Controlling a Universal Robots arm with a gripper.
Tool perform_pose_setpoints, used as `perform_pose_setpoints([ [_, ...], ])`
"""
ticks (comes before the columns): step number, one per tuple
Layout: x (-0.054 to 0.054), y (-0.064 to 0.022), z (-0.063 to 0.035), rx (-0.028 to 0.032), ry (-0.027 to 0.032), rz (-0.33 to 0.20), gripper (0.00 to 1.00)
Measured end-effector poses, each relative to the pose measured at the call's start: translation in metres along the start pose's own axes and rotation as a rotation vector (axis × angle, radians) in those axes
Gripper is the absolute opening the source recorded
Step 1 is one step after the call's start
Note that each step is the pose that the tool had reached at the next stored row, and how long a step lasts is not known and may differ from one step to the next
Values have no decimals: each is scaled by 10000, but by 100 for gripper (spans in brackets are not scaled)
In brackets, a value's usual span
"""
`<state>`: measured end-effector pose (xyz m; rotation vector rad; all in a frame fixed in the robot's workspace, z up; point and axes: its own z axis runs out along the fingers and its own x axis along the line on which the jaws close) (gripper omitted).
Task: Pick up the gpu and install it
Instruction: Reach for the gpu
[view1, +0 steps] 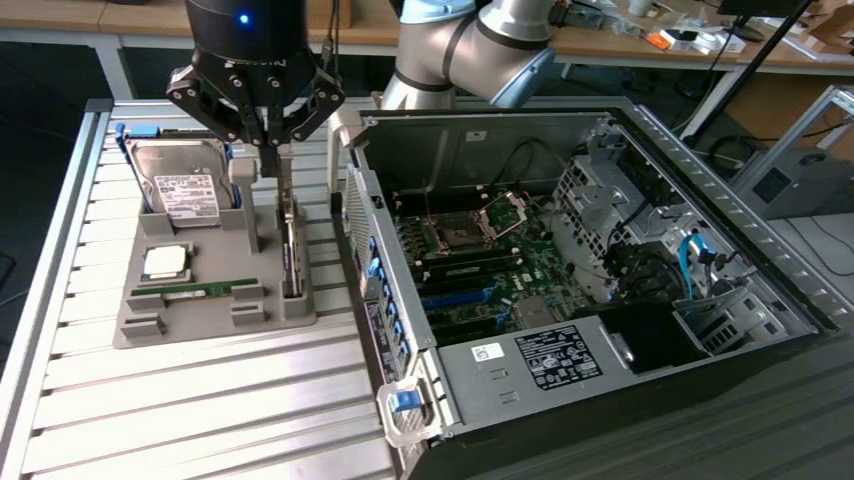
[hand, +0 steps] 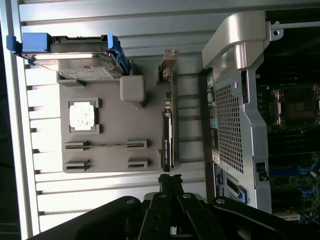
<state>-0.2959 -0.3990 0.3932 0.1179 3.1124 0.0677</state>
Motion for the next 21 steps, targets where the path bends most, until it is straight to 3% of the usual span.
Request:
perform_pose_setpoints([
  [21, 120, -9, -3, 0, 1, 0, 11],
])
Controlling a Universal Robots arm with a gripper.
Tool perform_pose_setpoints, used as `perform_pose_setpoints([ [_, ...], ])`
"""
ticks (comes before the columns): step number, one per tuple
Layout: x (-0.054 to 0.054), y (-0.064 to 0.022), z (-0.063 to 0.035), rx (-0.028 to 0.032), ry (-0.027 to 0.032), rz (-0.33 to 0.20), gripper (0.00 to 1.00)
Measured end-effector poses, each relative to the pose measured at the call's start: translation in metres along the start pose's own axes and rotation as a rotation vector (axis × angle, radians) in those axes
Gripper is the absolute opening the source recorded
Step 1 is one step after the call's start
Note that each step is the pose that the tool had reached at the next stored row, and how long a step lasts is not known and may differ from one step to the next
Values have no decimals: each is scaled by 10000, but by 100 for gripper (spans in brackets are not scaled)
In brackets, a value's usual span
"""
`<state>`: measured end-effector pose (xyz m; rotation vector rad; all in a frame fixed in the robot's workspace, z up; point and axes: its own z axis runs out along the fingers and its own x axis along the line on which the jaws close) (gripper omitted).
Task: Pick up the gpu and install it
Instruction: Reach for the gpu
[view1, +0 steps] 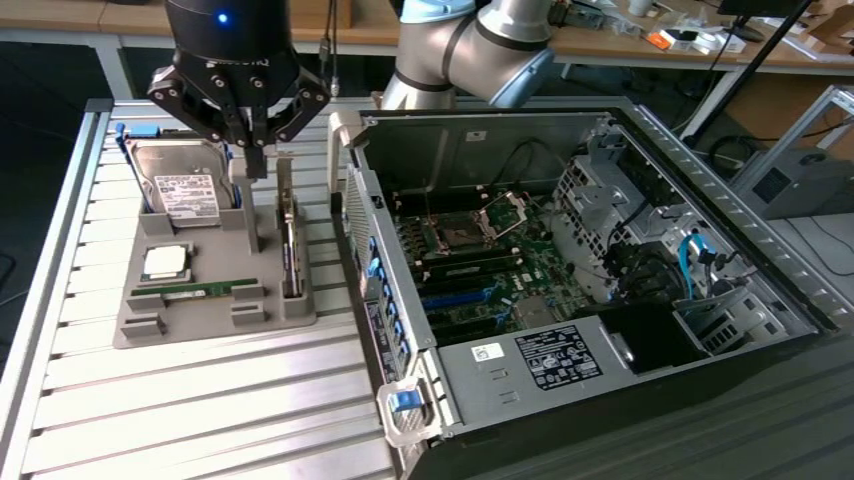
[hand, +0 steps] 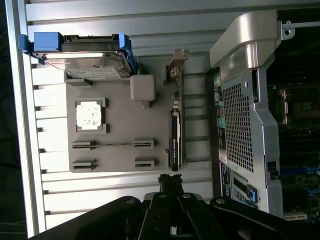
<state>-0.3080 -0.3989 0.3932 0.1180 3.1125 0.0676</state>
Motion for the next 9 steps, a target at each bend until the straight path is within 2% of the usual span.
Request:
perform_pose_setpoints([
  [9, 47, -4, -1, 0, 0, 0, 11],
])
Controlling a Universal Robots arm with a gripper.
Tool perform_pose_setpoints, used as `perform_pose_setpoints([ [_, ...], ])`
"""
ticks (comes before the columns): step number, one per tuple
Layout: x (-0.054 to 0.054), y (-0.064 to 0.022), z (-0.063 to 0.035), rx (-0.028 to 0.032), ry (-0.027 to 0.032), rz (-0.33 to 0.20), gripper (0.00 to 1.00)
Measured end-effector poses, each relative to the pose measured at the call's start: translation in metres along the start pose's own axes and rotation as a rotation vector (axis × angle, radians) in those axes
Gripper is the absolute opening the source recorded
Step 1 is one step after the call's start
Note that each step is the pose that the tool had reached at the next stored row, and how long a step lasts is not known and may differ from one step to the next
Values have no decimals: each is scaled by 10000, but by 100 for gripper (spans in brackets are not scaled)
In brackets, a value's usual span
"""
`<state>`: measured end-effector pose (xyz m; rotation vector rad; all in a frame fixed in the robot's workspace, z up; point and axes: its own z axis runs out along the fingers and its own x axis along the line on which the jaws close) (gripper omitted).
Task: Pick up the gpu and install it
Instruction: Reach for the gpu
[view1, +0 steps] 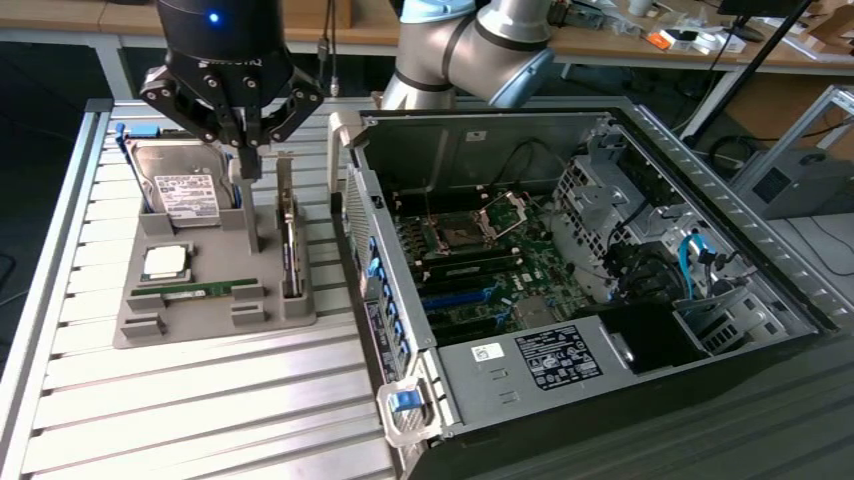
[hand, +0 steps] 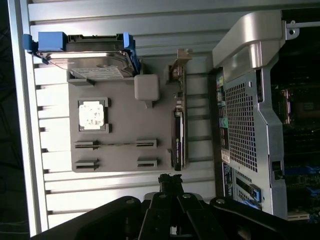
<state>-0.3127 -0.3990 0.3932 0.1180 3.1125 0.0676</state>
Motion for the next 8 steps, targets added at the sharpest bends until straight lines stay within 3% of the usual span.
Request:
perform_pose_setpoints([
  [8, 37, -3, -1, 0, 0, 0, 11],
])
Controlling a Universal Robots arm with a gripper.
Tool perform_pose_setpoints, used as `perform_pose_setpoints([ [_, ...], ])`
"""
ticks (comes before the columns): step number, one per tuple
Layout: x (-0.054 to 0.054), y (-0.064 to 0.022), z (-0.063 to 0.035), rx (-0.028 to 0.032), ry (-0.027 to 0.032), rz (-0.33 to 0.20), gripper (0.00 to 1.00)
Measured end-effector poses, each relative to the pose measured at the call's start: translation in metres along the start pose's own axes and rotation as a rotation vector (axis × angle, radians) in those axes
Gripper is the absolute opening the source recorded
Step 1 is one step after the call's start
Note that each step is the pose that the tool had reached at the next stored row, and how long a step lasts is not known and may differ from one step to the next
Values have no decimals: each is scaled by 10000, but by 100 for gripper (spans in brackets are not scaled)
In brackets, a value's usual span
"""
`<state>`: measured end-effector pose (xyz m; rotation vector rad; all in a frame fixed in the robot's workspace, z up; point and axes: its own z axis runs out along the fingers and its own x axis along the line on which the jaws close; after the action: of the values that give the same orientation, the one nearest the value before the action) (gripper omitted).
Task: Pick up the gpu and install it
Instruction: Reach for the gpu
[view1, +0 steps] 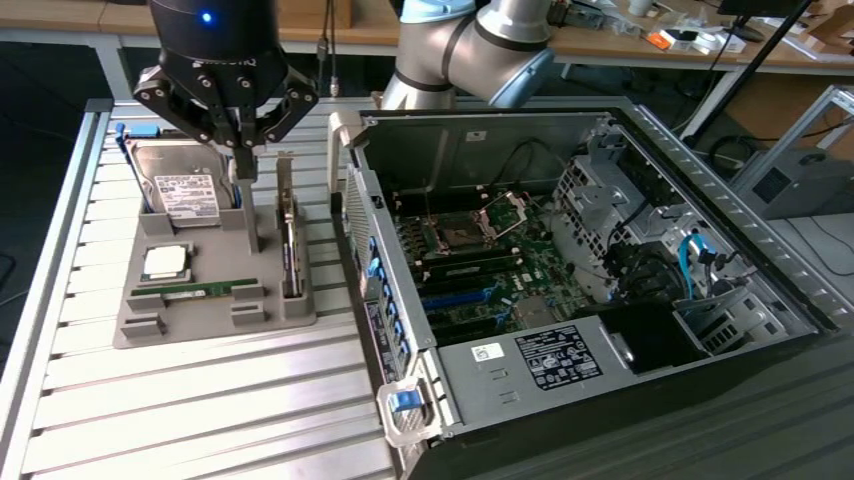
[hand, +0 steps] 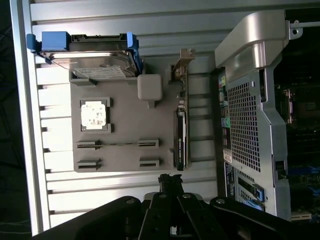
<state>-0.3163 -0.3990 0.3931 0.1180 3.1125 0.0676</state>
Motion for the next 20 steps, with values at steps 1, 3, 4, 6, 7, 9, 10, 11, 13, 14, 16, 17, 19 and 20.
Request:
perform_pose_setpoints([
  [1, 3, 0, 0, 0, 0, 0, 11],
  [3, 12, -1, 0, 0, 0, 0, 11],
  [4, 16, -1, 0, 0, 0, 0, 11],
  [6, 24, -2, -1, 0, 0, 0, 11],
  [7, 31, -2, -1, 0, 0, 0, 11],
  [9, 50, -4, -1, 0, 0, 0, 11],
  [10, 61, -5, -1, 0, 0, 0, 11],
  [11, 72, -5, -2, 0, 0, 0, 11],
  [13, 85, -6, -2, 0, 0, 0, 11],
  [14, 94, -7, -2, 0, 0, 0, 11],
  [16, 111, -8, -3, 0, 0, 0, 11],
  [17, 122, -9, -3, 0, 0, 0, 11],
  [19, 129, -10, -3, 0, 0, -1, 11],
  [20, 129, -10, -3, 0, 0, 0, 11],
])
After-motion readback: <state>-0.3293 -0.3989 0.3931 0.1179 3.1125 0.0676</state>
